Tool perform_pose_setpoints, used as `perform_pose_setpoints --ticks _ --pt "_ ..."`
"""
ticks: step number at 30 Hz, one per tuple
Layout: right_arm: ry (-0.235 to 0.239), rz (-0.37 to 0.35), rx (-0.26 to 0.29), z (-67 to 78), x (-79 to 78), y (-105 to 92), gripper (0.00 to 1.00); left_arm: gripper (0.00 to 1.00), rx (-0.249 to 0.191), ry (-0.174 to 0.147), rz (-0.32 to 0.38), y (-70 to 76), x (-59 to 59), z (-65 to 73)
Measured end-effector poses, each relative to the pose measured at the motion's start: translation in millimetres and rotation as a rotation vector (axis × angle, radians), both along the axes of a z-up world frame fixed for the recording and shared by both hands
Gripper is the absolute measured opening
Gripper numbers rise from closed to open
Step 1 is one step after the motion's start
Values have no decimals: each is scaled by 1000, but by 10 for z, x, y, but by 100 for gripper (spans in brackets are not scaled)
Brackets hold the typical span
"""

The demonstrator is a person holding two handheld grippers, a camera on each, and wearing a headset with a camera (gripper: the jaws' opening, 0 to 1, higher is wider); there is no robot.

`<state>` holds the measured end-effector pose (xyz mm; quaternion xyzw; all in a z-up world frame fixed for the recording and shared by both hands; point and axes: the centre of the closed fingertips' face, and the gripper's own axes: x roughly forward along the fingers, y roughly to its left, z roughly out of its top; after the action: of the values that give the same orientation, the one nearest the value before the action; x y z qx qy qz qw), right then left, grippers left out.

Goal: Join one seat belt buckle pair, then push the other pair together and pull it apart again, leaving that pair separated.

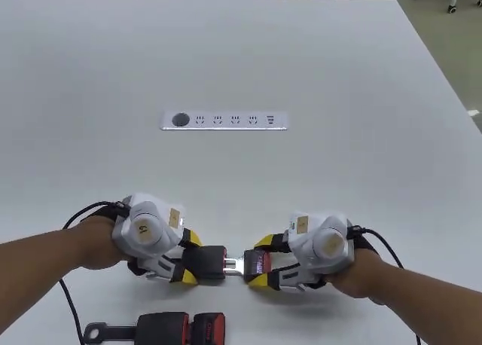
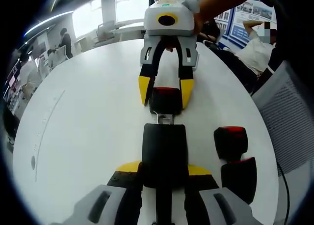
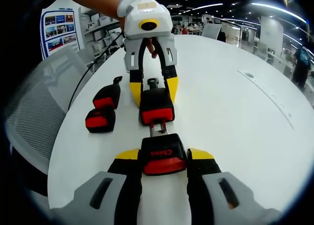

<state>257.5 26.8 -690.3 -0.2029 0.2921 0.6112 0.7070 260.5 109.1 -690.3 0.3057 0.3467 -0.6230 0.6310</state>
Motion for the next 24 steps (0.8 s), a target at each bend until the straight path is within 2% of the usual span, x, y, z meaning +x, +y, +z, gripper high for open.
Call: perform_pose_setpoints --ticks 7,19,24 --pt "-2 -6 2 7 -34 -179 33 33 4 1 4 -5 -14 11" --pt "-3 -25 -12 -75 -25 -505 34 33 8 3 5 5 5 -2" --pt "0 -33 -16 -56 -67 -621 34 33 8 6 10 1 5 -8"
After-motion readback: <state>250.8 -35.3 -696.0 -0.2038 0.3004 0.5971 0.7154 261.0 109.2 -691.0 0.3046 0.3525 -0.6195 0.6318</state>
